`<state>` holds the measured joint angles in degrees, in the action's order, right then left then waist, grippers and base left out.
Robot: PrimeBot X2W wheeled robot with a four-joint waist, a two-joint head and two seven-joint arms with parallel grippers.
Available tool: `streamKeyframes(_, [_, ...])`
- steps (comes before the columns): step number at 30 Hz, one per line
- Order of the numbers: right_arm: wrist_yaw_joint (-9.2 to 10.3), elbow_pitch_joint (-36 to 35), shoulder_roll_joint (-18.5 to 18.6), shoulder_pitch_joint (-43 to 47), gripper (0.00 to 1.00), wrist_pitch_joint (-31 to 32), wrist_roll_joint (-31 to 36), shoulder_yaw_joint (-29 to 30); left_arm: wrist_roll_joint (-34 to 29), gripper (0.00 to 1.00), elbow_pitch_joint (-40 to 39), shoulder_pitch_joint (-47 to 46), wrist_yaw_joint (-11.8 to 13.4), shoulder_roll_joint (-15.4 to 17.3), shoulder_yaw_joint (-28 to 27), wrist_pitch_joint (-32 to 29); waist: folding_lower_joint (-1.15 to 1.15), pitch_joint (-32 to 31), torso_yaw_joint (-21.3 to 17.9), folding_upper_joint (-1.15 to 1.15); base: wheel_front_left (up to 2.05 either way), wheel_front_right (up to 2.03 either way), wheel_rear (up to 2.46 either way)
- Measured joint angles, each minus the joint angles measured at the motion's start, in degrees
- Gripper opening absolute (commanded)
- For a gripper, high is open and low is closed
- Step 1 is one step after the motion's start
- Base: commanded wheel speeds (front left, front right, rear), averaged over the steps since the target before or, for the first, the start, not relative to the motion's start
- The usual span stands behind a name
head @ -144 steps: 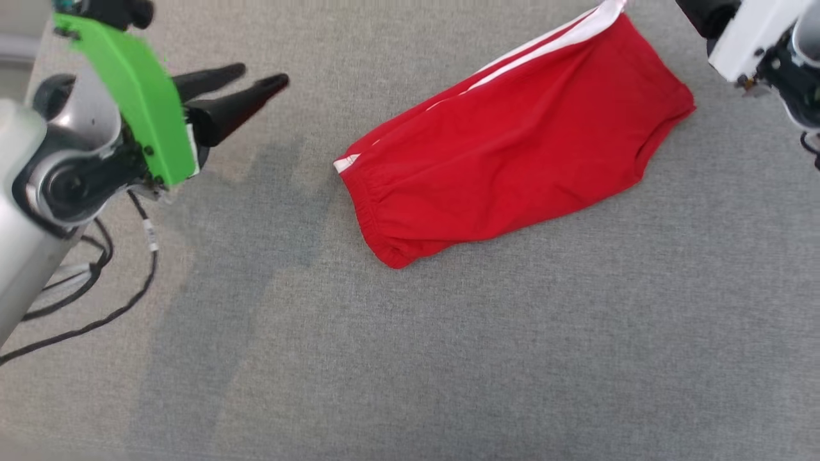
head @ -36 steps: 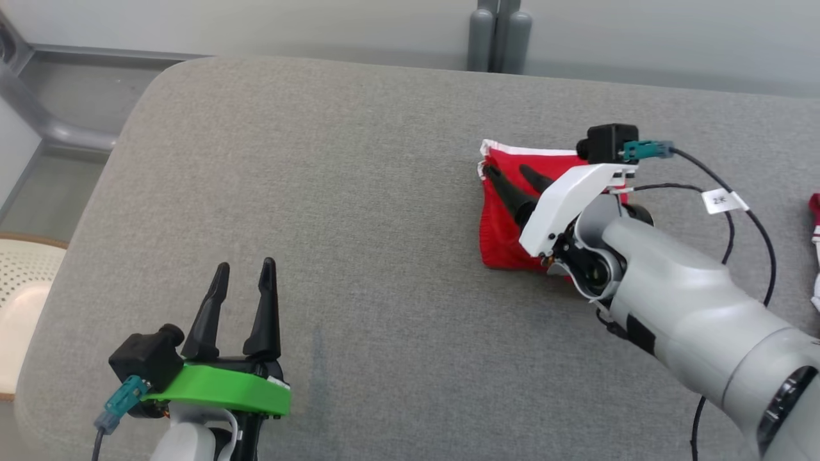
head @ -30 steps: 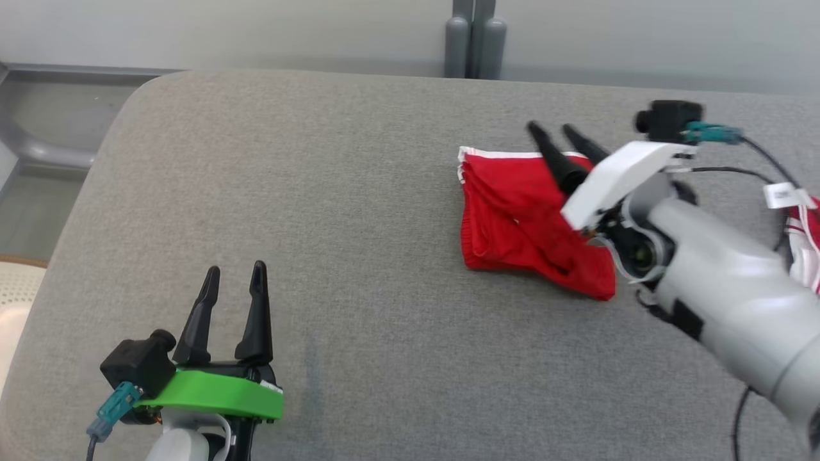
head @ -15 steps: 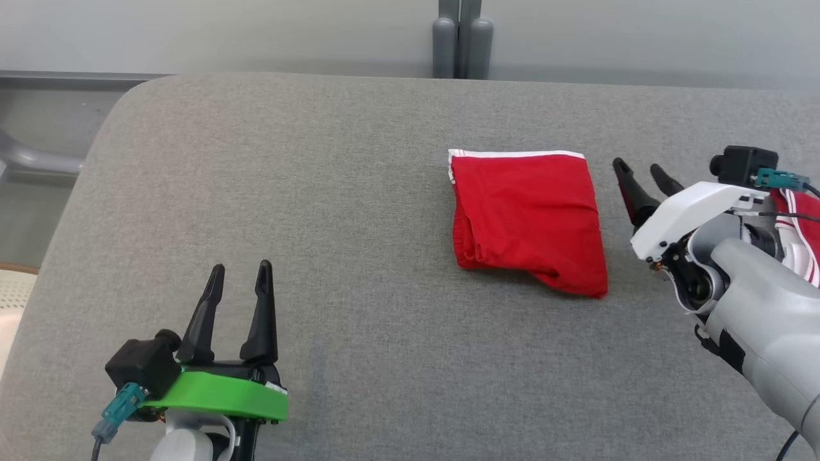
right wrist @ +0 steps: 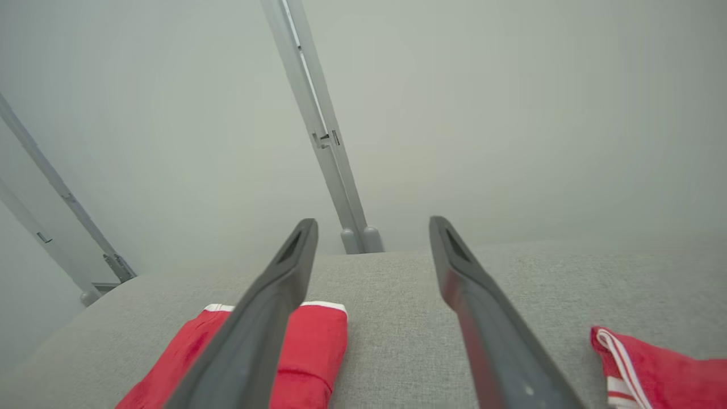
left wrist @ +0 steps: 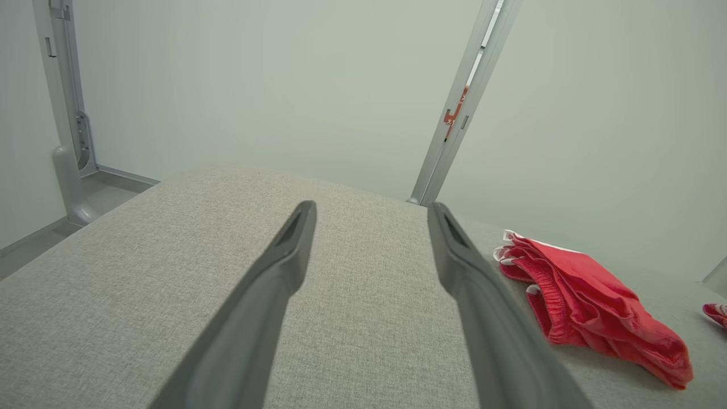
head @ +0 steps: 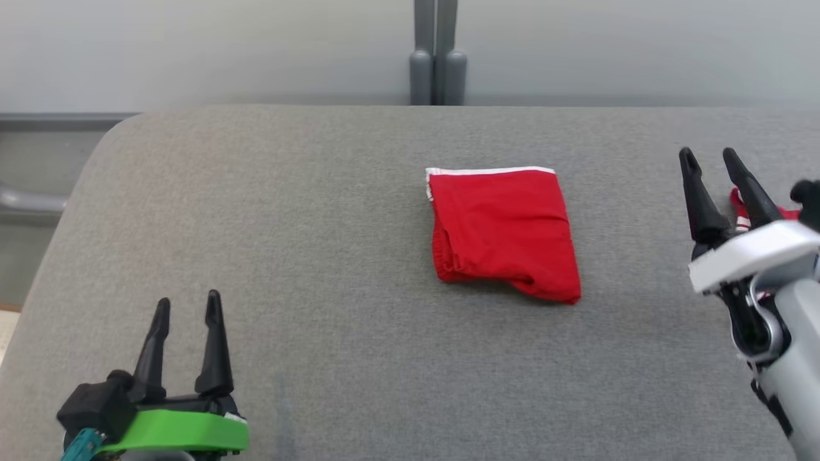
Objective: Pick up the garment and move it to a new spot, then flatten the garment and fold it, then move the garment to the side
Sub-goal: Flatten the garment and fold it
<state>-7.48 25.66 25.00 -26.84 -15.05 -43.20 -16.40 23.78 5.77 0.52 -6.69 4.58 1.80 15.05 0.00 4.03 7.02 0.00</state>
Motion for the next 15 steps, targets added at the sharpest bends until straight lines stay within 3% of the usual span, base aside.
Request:
streamKeyframes(7, [0.0, -15.86, -6.34, 14.12, 1.0, 0.0, 12.87, 11.1, -3.78, 1.0, -3.09, 2.58, 0.05, -0.59, -2.93, 0.0, 0.0, -1.37, -4.0, 0.0, 0.0, 0.0, 0.0])
streamKeyframes(15, [0.0, -19.56, -13.41, 23.47, 1.0, 0.0, 19.64, 13.88, -6.58, 1.0, -1.64, 2.76, -0.33, -1.3, -2.83, 0.0, 0.0, -2.3, -6.77, 0.0, 0.0, 0.0, 0.0])
